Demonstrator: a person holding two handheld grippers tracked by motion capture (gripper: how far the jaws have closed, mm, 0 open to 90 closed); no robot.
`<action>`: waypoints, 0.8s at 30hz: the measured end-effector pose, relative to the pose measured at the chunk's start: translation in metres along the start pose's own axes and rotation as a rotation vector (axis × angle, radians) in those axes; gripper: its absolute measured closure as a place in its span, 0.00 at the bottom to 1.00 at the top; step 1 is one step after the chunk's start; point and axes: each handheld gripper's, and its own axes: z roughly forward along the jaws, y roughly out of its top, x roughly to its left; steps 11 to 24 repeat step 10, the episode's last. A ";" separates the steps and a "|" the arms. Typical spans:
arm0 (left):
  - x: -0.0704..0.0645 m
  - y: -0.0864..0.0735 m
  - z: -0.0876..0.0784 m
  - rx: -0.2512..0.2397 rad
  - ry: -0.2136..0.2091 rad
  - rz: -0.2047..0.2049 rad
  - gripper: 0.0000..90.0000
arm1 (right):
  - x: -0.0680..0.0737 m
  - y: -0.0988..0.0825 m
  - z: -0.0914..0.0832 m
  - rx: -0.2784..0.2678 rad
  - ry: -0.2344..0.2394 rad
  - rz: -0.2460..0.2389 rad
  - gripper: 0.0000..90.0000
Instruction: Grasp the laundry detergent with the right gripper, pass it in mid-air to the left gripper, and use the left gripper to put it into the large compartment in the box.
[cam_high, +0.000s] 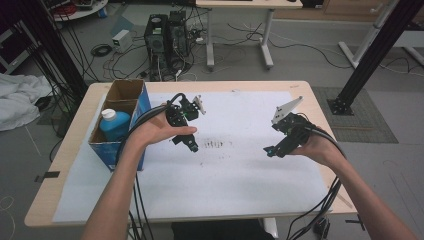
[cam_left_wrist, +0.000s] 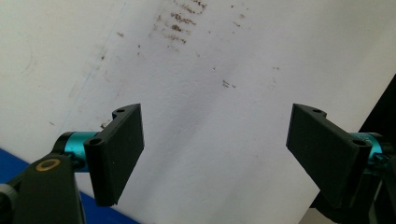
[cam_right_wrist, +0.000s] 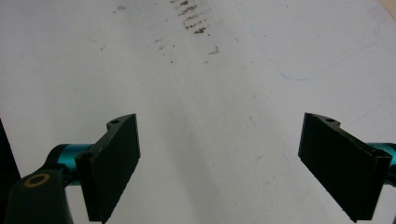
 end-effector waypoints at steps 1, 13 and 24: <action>0.000 0.000 0.001 0.002 0.002 -0.002 0.21 | 0.000 0.000 0.000 0.001 0.000 -0.002 0.13; -0.001 -0.001 0.002 -0.003 0.001 -0.004 0.21 | -0.001 0.001 0.001 0.000 -0.003 0.004 0.13; -0.001 -0.001 0.002 -0.003 0.001 -0.004 0.21 | -0.001 0.001 0.001 0.000 -0.003 0.004 0.13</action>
